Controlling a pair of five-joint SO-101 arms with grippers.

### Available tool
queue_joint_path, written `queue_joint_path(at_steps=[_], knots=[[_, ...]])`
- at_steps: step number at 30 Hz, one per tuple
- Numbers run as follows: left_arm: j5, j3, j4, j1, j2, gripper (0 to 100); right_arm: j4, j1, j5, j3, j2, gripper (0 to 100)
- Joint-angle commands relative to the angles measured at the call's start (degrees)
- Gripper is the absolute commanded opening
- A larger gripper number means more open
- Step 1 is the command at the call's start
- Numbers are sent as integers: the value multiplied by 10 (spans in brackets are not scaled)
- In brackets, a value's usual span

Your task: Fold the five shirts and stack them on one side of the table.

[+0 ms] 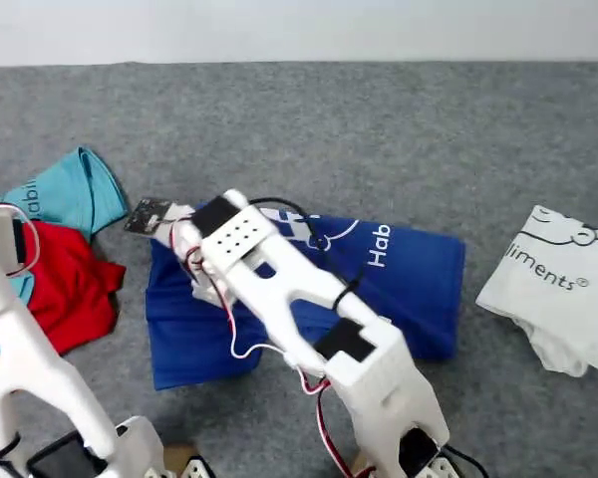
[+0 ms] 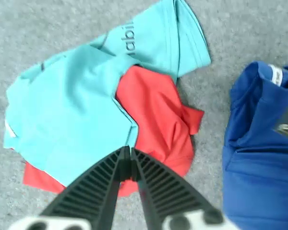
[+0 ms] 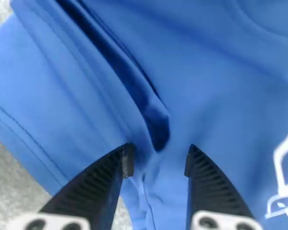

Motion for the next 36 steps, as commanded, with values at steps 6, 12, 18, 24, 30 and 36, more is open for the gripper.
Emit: queue_joint_path(at_steps=[6,12,18,24,30,36], knots=[[5,8,-4,-4,-18,5,35,6,28,-46,25,19],[5,11,-4,-4,-18,5,139,25,28,-142,25,11],[5,34,-13,-2,-18,5,169,55,27,-179,27,11],[5,39,-19,-3,-18,5,168,36,30,-179,28,11],[5,39,-20,-3,-18,5,153,31,25,-179,31,11],[3,39,-20,-3,-15,5,147,76,2,-178,32,11]])
